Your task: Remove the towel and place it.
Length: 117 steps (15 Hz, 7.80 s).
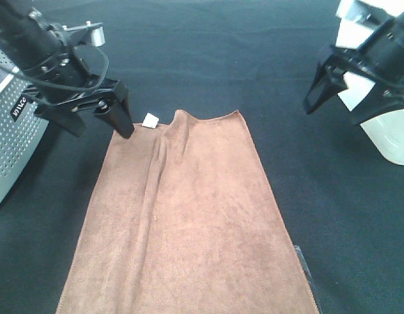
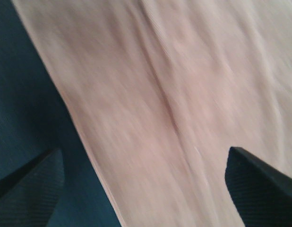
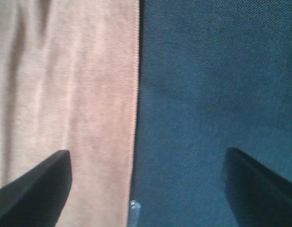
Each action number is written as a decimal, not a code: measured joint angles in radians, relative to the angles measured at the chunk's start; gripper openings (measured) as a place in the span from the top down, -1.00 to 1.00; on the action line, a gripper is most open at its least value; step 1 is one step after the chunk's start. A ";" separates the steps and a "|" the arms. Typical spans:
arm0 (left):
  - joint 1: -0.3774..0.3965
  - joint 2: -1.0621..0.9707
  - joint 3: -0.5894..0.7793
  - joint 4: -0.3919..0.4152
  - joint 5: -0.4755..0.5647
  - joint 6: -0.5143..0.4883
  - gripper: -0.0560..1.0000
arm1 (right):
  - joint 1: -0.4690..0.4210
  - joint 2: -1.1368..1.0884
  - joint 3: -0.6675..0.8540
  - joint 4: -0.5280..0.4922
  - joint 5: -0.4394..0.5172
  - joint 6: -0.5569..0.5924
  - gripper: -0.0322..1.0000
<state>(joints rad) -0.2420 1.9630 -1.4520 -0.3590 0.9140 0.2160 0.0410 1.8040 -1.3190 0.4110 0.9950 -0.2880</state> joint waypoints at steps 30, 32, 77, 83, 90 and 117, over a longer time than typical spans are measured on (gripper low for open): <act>0.159 0.498 -0.454 -0.260 0.027 0.192 -0.70 | 0.087 0.731 -0.693 0.233 -0.029 -0.161 -0.51; 0.109 0.499 -0.454 -0.262 0.016 0.192 -0.62 | 0.122 0.731 -0.693 0.211 -0.058 -0.160 -0.47; 0.036 0.494 -0.675 0.088 -0.460 0.057 0.89 | 0.105 0.697 -0.913 -0.037 -0.464 -0.067 0.94; 0.036 0.520 -0.676 0.088 -0.599 0.075 0.89 | 0.105 0.725 -0.914 -0.032 -0.559 -0.068 0.94; 0.036 0.624 -0.677 0.088 -0.770 0.109 0.89 | 0.105 0.790 -0.914 -0.025 -0.705 -0.076 0.94; 0.024 0.767 -0.677 0.088 -1.063 0.106 -0.34 | 0.102 0.986 -1.020 0.072 -0.756 -0.068 -0.40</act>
<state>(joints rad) -0.2180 2.7300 -2.1290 -0.2710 -0.1490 0.3220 0.1430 2.7900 -2.3390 0.4830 0.2390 -0.3560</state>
